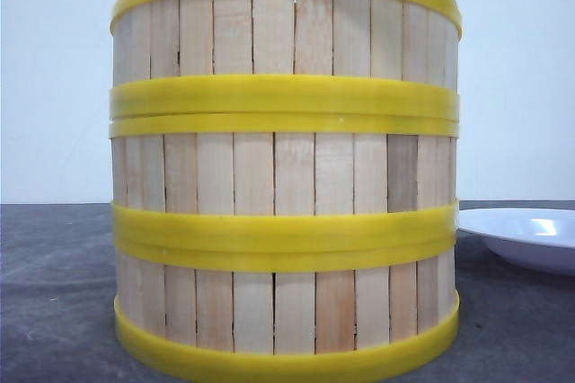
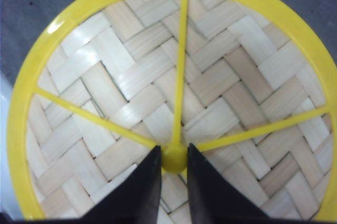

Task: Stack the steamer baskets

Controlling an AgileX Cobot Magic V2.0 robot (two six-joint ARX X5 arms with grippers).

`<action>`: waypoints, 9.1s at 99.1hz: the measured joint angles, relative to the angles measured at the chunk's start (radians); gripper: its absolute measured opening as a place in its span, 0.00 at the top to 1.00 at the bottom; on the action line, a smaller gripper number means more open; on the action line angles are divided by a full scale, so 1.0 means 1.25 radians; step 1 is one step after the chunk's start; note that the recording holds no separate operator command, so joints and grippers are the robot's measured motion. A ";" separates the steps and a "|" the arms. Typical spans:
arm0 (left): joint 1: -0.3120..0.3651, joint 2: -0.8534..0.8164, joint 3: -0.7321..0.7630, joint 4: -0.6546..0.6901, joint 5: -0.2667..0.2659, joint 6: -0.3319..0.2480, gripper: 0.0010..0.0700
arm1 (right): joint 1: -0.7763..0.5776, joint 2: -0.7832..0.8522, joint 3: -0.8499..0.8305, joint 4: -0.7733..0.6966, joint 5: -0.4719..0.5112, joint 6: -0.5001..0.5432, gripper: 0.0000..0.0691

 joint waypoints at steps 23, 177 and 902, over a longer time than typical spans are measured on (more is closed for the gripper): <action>0.000 0.000 0.000 0.001 0.000 0.000 0.57 | 0.000 0.042 0.000 0.005 -0.002 -0.001 0.92; 0.000 0.000 0.000 0.002 0.000 0.005 0.57 | -0.005 0.093 0.026 0.085 -0.002 -0.023 0.40; 0.374 -0.285 -0.715 0.459 -0.042 0.074 0.96 | -0.771 -1.173 -1.432 0.945 -0.083 -0.014 0.99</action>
